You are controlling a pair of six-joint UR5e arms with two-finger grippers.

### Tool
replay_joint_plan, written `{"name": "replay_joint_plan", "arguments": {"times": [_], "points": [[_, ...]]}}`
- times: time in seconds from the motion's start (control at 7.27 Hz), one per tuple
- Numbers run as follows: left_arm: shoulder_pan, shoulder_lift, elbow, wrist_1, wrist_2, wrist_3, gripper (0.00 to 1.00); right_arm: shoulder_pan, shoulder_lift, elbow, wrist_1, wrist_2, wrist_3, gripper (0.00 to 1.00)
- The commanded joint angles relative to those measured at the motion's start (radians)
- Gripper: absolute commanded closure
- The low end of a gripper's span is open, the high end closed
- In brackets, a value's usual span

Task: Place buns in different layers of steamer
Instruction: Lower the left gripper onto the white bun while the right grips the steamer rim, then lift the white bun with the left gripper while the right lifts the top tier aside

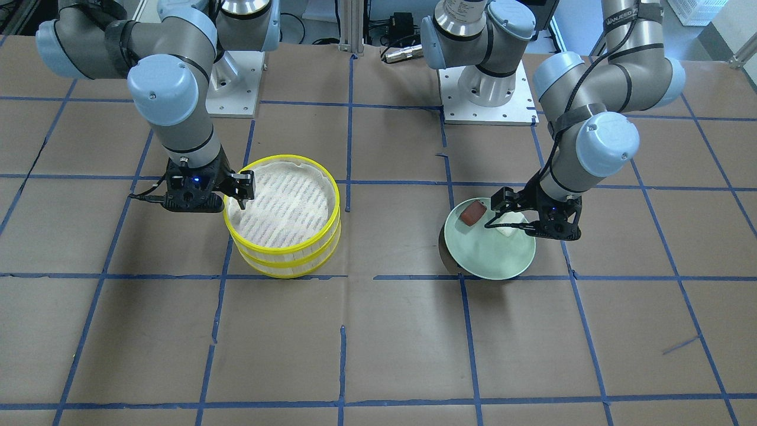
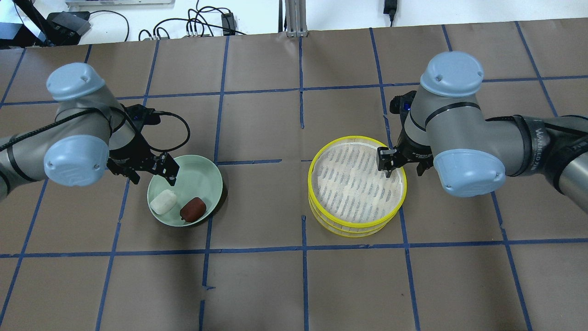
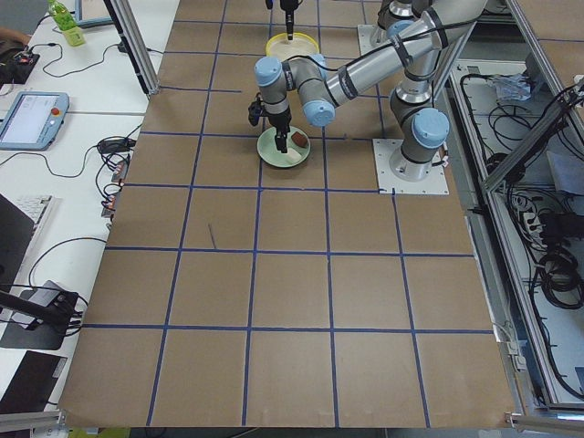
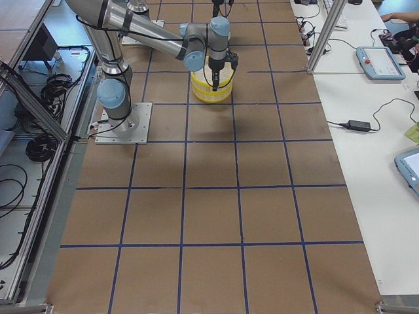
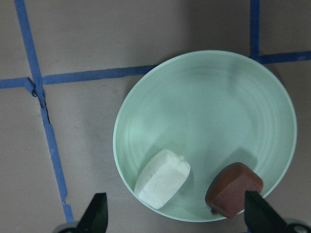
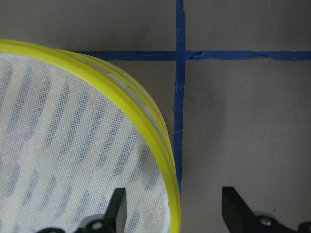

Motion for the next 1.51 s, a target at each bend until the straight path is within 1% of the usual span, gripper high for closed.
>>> {"name": "replay_joint_plan", "arguments": {"times": [0.0,0.14,0.28,0.41,0.55,0.69,0.83,0.96,1.1,1.24,1.38], "points": [[0.000,-0.040,-0.037,0.040,0.013,0.053,0.06,0.003,-0.004,0.004,0.000,-0.001,0.000,0.72],[0.000,-0.074,-0.040,0.072,0.014,0.068,0.07,0.003,-0.007,0.004,0.000,-0.003,-0.002,0.90],[0.000,-0.076,-0.041,0.078,0.013,0.067,0.07,0.004,-0.009,0.004,0.002,-0.003,-0.002,0.92],[0.000,-0.076,-0.043,0.080,0.013,0.067,0.26,0.004,-0.012,0.004,0.002,-0.003,-0.002,0.92],[0.000,-0.076,-0.041,0.081,0.014,0.065,0.70,0.004,-0.013,0.004,0.002,-0.003,-0.003,0.94],[0.000,-0.065,-0.032,0.081,0.014,0.065,0.82,0.004,-0.015,0.004,0.002,-0.003,-0.003,0.95],[0.000,-0.056,-0.030,0.081,0.014,0.065,0.91,0.000,-0.021,-0.001,0.003,-0.001,-0.005,0.95],[-0.002,-0.039,-0.029,0.083,0.013,0.062,0.95,-0.006,-0.041,-0.018,0.012,-0.001,-0.009,0.95],[-0.012,-0.004,-0.014,0.088,0.014,0.055,0.96,-0.043,-0.043,-0.056,0.037,-0.001,-0.053,0.95],[-0.029,0.039,0.018,0.068,0.008,0.033,0.96,-0.137,-0.044,-0.078,0.067,0.000,-0.160,0.95],[-0.081,0.072,0.049,0.028,0.005,-0.044,0.96,-0.245,-0.044,-0.079,0.072,0.000,-0.319,0.95]]}}
